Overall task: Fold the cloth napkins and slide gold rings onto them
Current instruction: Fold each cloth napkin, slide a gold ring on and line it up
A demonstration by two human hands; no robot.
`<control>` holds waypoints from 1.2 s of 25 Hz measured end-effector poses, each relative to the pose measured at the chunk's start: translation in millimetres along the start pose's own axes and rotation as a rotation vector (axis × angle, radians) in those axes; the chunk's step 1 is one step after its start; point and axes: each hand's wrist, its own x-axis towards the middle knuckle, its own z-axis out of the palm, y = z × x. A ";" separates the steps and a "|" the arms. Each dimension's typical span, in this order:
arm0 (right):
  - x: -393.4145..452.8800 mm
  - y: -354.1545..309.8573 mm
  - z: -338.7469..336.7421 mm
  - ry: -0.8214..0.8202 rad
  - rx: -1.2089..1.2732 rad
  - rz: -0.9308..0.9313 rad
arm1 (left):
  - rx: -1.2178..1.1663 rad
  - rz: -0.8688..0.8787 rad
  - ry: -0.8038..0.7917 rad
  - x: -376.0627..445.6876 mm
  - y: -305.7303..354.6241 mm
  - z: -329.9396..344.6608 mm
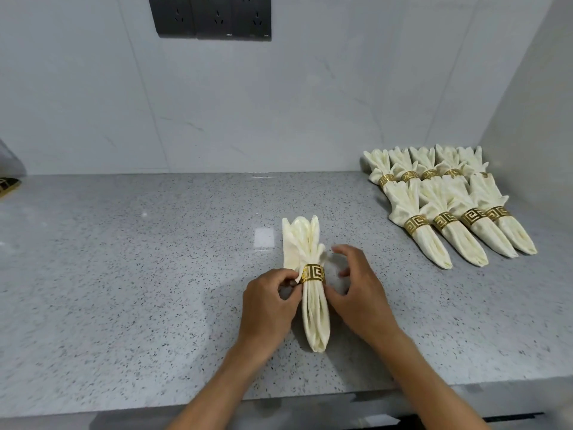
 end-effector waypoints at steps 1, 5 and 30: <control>6.8 -0.2 -6.5 -0.122 -0.012 -0.019 | 0.003 0.002 -0.006 0.4 -0.9 -0.2; 30.4 6.9 -23.1 -0.366 -0.057 -0.083 | 0.034 0.019 -0.017 0.2 -1.8 0.1; 7.6 -0.3 11.8 0.092 0.129 0.083 | 0.045 0.025 0.054 -0.6 2.0 1.6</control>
